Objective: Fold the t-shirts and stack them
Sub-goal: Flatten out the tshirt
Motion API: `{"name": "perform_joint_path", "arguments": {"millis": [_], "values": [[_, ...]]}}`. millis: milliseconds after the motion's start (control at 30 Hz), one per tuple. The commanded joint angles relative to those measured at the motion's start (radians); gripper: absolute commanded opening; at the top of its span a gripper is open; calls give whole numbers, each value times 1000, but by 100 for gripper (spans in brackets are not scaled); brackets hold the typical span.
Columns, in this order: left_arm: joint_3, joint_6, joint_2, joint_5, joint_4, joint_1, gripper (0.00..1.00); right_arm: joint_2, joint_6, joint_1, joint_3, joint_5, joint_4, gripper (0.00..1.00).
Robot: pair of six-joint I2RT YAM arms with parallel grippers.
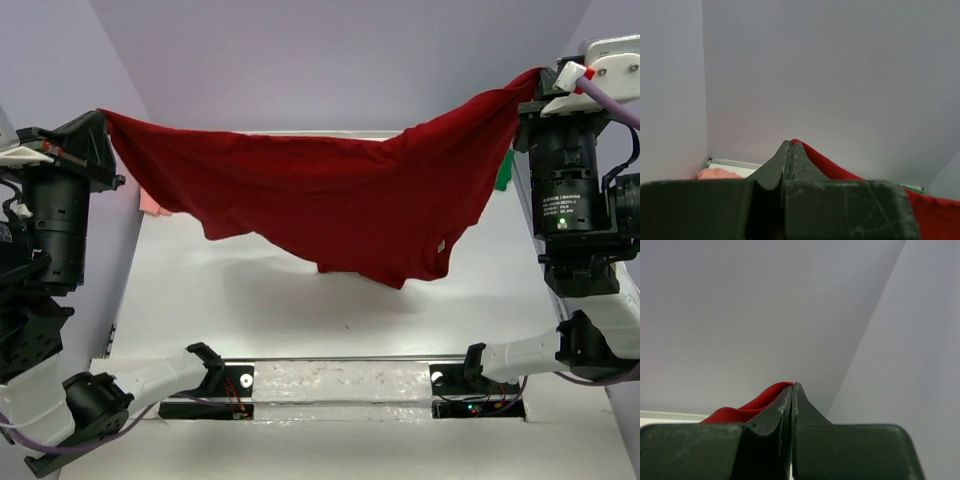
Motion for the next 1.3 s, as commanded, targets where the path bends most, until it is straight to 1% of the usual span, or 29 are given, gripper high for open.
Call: {"name": "perform_joint_path", "arguments": {"millis": [0,100,133,167,200,233,300,333,367,467,500,533,567,600,633,667,700,733,800,867,967,1033,1067,1100,1133,1167,1200,1233,1267], "values": [[-154,8,3,-31,125,0,0,-10,121,20,-38,-28,-33,0],[-199,19,57,-35,174,0,0,-5,185,-27,-69,-61,-36,0],[-205,17,68,-28,185,0,0,12,217,-96,-69,-66,-48,0],[-203,10,94,-19,208,0,0,30,290,-160,-44,-81,-210,0],[-199,2,108,-5,213,0,0,68,417,-229,-9,-128,-375,0],[-200,-4,118,-1,219,0,0,70,616,-336,13,-262,-513,0],[-197,-10,137,-5,230,1,0,46,711,-418,-71,-358,-552,0],[-202,-19,156,-5,220,13,0,68,786,-485,-76,-413,-606,0],[-205,-25,171,10,214,30,0,72,806,-512,-88,-435,-608,0],[-278,-61,167,117,231,140,0,116,917,-593,-79,-556,-675,0],[-318,-64,165,160,239,198,0,133,966,-656,-44,-620,-695,0],[-332,-65,168,180,245,199,0,153,966,-696,-23,-657,-717,0],[-338,-68,188,202,248,257,0,198,1009,-731,-3,-687,-743,0],[-352,-93,197,241,260,283,0,228,1033,-814,25,-776,-766,0],[-354,-104,213,270,269,338,0,309,1096,-855,122,-827,-828,0],[-339,-114,239,294,262,361,0,309,1116,-886,152,-861,-835,0],[-322,-125,298,315,260,383,0,387,1129,-912,183,-900,-847,0],[-274,-134,329,355,254,403,0,426,1124,-922,220,-900,-858,0],[-173,-124,412,348,231,414,0,489,1101,-922,275,-883,-866,0],[-107,-115,443,340,199,414,0,484,1098,-922,284,-876,-866,0],[-90,-116,417,349,211,409,0,391,1069,-922,237,-830,-824,0],[-128,-119,368,355,220,402,0,281,1064,-922,162,-814,-806,0],[-150,-113,322,348,237,389,0,248,1035,-852,140,-790,-788,0],[-195,-96,296,300,246,345,0,212,1003,-803,78,-744,-768,0],[-212,-88,271,283,251,324,0,152,971,-744,50,-642,-751,0],[-228,-81,245,265,256,299,0,124,907,-691,21,-589,-728,0],[-260,-76,187,198,254,270,0,98,891,-611,-27,-523,-726,0],[-272,-76,159,168,254,239,0,70,888,-591,-27,-523,-729,0],[-285,-44,129,139,250,181,0,46,874,-565,-60,-477,-734,0]]}}
